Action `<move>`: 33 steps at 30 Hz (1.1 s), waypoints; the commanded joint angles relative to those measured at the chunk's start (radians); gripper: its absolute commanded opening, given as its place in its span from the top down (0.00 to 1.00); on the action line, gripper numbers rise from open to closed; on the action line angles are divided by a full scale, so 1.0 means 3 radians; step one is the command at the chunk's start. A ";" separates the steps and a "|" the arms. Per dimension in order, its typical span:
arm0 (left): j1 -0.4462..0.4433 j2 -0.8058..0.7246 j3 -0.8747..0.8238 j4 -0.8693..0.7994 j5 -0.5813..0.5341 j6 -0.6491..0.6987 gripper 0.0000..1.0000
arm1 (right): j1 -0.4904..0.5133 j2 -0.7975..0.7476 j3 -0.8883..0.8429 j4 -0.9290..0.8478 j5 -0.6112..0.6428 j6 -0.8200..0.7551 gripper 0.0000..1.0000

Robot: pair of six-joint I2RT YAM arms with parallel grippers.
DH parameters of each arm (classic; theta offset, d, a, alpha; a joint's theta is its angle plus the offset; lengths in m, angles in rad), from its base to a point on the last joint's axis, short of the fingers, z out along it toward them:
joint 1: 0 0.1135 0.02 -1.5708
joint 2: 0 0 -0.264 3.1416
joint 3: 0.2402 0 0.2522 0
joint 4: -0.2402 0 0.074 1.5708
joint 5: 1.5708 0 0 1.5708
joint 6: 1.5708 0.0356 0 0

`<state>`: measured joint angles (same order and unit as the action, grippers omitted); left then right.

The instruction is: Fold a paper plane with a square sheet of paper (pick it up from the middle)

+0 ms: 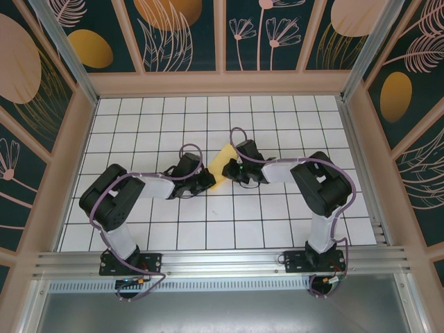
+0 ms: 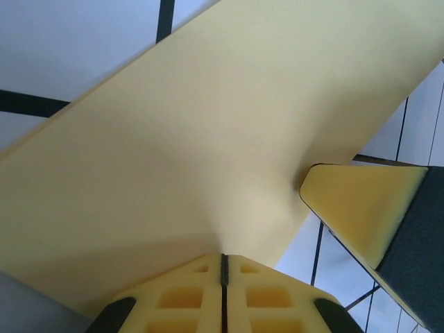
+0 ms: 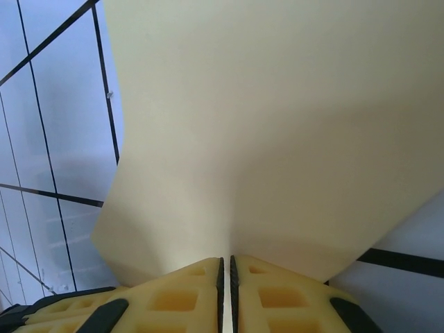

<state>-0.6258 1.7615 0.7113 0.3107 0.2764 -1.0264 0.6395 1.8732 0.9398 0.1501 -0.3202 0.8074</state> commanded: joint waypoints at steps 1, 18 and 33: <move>-0.0028 0.0008 -0.0089 -0.0203 -0.0046 -0.0004 0.93 | 0.0013 -0.0089 0.0146 0.0029 -0.0168 -0.0216 0.89; -0.0029 -0.0048 0.0062 -0.0304 -0.0080 0.0103 0.94 | 0.0007 0.0232 0.0301 -0.0261 -0.0134 -0.0391 0.90; -0.0116 -0.0179 0.0116 -0.0023 0.0201 0.0026 0.89 | -0.0040 0.0231 0.0097 0.0004 -0.0252 -0.0154 0.91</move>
<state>-0.6544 1.6981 0.7296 0.2905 0.3138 -1.0161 0.6342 1.9331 0.9939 0.1505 -0.3943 0.7422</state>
